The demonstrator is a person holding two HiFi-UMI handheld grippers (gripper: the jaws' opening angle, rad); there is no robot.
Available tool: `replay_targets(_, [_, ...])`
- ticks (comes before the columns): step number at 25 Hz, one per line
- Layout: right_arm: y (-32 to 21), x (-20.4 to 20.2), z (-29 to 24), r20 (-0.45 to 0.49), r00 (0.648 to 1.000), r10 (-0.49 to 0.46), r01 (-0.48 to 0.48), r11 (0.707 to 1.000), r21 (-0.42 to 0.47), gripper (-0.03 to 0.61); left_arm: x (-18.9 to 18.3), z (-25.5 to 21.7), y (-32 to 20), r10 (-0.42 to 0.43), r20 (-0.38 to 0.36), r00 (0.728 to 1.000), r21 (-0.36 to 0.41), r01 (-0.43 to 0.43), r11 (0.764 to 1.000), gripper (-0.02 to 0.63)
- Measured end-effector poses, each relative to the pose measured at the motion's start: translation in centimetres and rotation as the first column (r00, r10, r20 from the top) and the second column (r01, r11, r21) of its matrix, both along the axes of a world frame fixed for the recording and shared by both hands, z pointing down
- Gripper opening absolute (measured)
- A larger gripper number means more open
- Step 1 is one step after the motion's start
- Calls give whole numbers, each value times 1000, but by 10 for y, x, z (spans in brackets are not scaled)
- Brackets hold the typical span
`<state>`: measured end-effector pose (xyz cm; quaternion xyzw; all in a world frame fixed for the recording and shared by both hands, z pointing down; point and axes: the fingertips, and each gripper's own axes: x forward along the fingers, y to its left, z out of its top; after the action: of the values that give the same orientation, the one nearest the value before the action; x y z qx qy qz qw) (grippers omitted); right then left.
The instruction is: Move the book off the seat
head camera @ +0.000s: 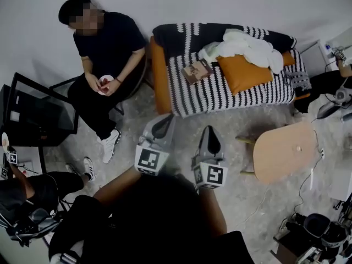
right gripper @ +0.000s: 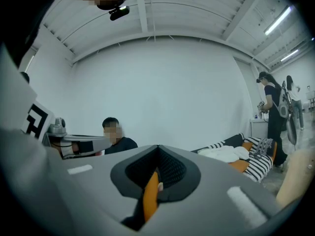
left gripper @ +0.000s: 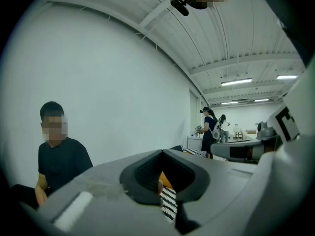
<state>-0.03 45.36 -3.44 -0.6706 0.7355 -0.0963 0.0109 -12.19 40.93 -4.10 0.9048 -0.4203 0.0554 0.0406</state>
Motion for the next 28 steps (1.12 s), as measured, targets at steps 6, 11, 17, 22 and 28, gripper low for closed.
replay_targets(6, [-54, -7, 1, -23, 999, 28, -28, 1000, 1, 8, -1, -2, -55, 22, -36, 999, -53, -23, 998, 6])
replay_targets(11, [-85, -8, 15, -19, 998, 60, -60, 998, -13, 8, 2, 2, -90, 58, -51, 997, -62, -62, 996, 6])
replay_targets(17, [-112, -3, 27, -21, 997, 71, -72, 997, -39, 8, 7, 8, -123, 60, -58, 996, -74, -64, 995, 6])
replay_targets(22, [-143, 12, 44, 0, 997, 76, -76, 995, -69, 8, 18, 23, -152, 40, -53, 998, -90, -44, 995, 6])
replay_targets(28, [-185, 33, 71, 27, 998, 57, -54, 993, -110, 8, 36, 45, -191, -5, -37, 999, -113, 1, 994, 6])
